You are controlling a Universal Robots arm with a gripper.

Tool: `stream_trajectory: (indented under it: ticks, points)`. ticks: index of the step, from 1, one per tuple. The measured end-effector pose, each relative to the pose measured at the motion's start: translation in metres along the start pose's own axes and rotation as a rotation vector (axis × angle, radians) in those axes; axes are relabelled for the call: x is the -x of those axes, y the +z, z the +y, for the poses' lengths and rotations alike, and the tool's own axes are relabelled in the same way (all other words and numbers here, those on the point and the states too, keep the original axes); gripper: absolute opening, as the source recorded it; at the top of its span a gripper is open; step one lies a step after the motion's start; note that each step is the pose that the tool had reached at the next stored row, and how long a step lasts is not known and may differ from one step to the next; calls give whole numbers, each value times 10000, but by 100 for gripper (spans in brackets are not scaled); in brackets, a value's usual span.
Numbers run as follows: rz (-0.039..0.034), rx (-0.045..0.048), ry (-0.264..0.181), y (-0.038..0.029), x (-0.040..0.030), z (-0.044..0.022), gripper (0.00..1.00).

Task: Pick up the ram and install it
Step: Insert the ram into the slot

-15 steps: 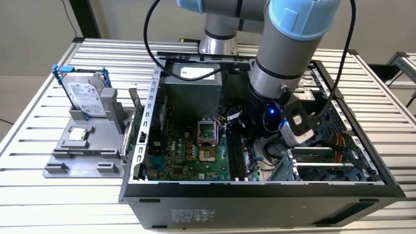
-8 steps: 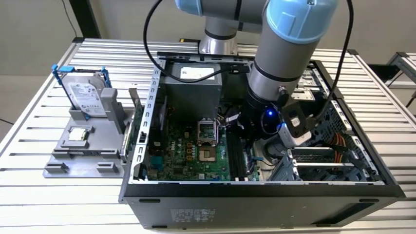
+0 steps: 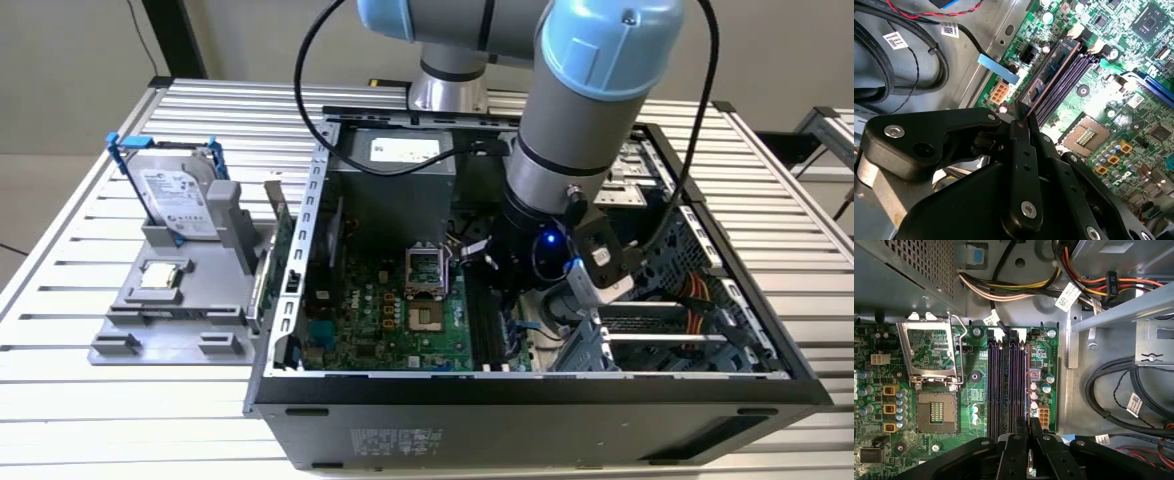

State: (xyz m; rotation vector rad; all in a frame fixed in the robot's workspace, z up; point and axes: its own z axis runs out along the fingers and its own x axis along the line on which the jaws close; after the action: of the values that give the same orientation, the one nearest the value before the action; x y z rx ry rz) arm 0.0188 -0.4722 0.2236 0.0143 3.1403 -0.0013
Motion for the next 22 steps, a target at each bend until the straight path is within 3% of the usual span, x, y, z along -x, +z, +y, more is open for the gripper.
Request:
stream_trajectory:
  ticks: [22]
  points:
    - [-1, -111, 124, 58, -23, 29, 0]
